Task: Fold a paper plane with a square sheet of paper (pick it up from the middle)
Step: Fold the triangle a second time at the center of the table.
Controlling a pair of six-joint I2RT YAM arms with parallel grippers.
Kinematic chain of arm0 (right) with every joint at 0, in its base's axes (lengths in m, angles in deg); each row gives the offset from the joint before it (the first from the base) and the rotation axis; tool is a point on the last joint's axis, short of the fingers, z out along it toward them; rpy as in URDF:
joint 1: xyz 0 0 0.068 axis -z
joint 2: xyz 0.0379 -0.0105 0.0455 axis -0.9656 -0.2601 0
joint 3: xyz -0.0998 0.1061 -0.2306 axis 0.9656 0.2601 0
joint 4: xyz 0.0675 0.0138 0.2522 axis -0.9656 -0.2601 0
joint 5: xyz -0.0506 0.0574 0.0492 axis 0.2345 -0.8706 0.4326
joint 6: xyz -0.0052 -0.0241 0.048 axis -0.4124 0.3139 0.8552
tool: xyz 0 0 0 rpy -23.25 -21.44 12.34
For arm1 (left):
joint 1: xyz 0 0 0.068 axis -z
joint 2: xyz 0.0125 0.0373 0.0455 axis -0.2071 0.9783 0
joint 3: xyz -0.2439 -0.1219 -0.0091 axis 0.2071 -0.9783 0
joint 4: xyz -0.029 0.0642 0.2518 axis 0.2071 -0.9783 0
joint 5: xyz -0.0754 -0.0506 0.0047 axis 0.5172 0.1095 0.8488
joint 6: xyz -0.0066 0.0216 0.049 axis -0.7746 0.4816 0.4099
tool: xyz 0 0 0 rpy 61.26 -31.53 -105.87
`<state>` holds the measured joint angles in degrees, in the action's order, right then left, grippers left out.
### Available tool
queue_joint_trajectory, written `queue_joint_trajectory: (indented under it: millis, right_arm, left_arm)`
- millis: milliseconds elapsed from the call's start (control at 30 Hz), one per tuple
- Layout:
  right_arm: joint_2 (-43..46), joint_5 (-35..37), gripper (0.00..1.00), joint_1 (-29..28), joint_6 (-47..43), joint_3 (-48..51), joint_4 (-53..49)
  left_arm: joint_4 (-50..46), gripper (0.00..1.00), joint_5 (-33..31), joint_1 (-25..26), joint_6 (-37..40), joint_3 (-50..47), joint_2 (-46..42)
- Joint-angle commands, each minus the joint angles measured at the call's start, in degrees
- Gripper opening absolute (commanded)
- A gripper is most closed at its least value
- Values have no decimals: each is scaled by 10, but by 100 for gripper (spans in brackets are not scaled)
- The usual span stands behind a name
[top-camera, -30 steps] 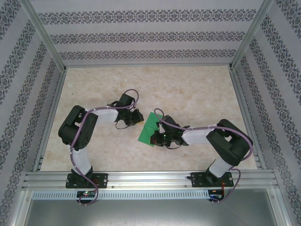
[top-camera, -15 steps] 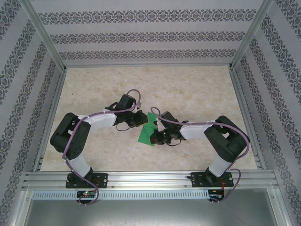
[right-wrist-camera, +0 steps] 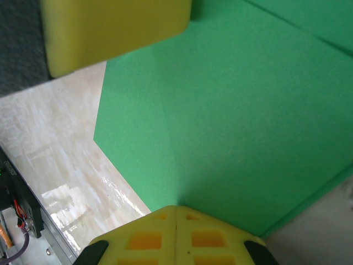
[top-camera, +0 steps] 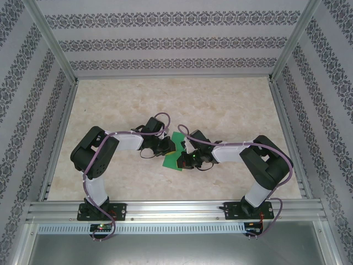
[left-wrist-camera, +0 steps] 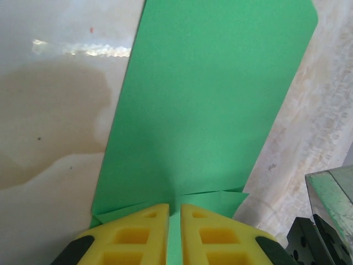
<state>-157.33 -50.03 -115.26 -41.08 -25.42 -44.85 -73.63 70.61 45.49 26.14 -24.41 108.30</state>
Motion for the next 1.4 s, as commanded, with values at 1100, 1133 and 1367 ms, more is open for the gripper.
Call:
queue_joint_trajectory:
  millis: [1100, 1133, 1367]
  right_arm:
    - [12, 59, 3, -9, 76, -32, -32]
    - [16, 53, 4, -13, 80, -24, -24]
    - [-25, 45, 3, -25, 105, 30, 26]
  left_arm:
    - [-21, 13, -59, 4, 6, -9, 7]
    - [-22, 13, -60, 4, 7, -9, 7]
    - [-26, 13, -62, 4, 7, -6, 10]
